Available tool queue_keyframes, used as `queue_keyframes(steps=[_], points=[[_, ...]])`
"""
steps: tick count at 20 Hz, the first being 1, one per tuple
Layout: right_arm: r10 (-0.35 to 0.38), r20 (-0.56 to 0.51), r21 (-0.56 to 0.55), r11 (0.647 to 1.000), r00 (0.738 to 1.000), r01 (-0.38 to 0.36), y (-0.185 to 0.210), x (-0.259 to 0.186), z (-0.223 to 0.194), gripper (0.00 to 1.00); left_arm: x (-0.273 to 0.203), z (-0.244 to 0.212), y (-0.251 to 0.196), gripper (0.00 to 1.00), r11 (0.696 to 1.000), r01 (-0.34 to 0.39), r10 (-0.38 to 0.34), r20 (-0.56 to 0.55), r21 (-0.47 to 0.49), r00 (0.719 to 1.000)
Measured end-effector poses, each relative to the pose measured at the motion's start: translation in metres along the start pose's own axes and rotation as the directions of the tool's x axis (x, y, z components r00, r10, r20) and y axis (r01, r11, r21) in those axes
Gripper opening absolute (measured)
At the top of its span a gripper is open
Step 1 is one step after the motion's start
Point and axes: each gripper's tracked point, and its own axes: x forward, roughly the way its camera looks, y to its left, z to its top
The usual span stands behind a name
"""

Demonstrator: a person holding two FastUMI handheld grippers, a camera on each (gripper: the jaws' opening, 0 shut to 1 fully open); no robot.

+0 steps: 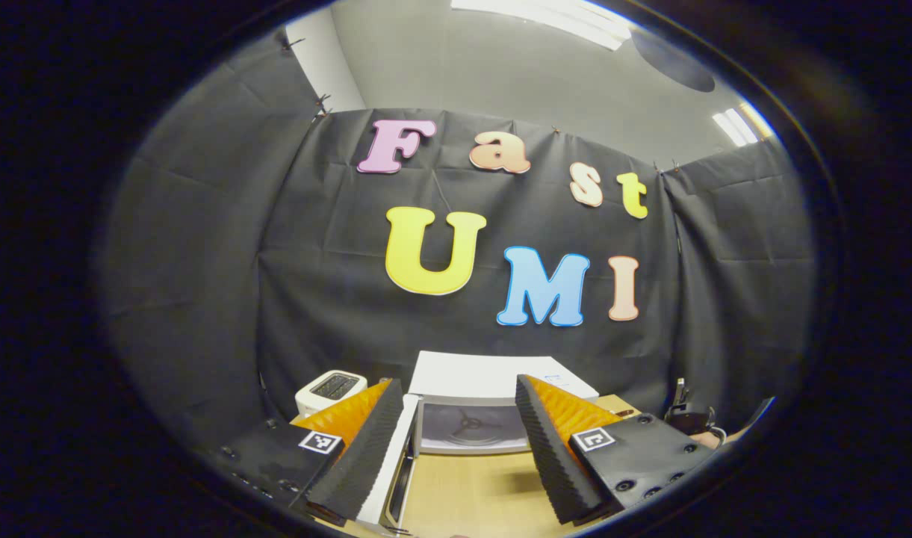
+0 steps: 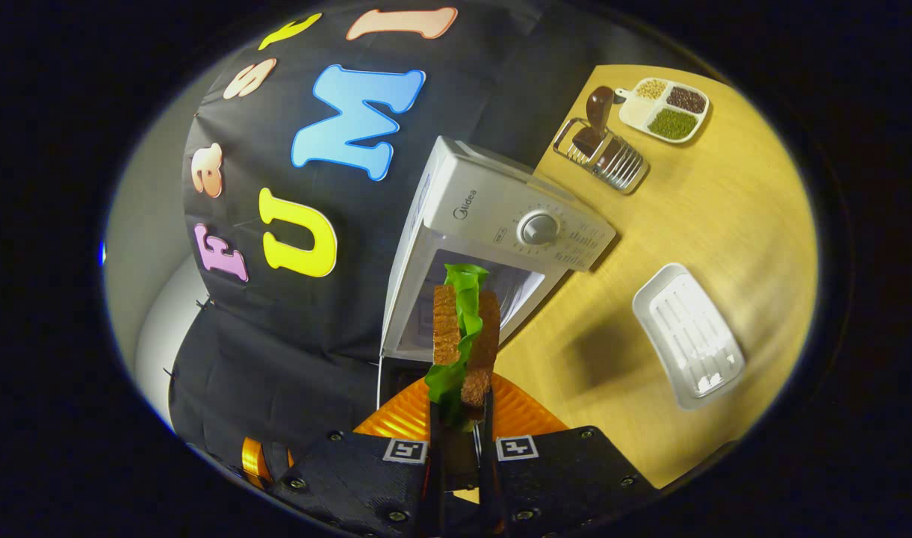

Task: Open the microwave oven with the left hand, put the food in, and close the microwave oven.

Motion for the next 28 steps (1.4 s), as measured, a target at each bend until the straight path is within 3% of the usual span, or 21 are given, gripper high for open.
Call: queue_keyframes(steps=[4,14,18,24,27,28], points=[[0.050,0.055,0.086,0.995,0.997,-0.054,0.016,0.050,-0.007,0.19,0.003,0.020,-0.003,0.97,1.000,0.004,-0.004,0.026,0.008,1.000],[-0.031,0.165,0.134,0.991,0.986,0.009,0.008,0.172,-0.001,0.20,-0.012,0.023,0.025,0.96,0.996,-0.085,0.085,0.004,0.024,0.996],[-0.081,0.283,0.224,0.974,0.956,0.016,0.004,0.208,0.019,0.19,-0.013,0.019,0.040,0.96,0.992,-0.124,0.125,-0.021,0.025,0.992],[-0.183,0.348,0.351,0.935,0.919,0.054,-0.021,0.266,0.023,0.20,-0.018,0.012,0.056,0.97,0.983,-0.177,0.179,-0.044,0.056,0.983],[-0.189,0.400,0.379,0.925,0.897,0.026,-0.021,0.291,0.029,0.20,-0.028,-0.004,0.062,0.96,0.978,-0.198,0.204,-0.094,0.069,0.974],[-0.202,0.395,0.397,0.917,0.896,0.032,-0.022,0.296,0.026,0.24,-0.028,-0.006,0.063,0.97,0.977,-0.202,0.209,-0.102,0.073,0.972]])
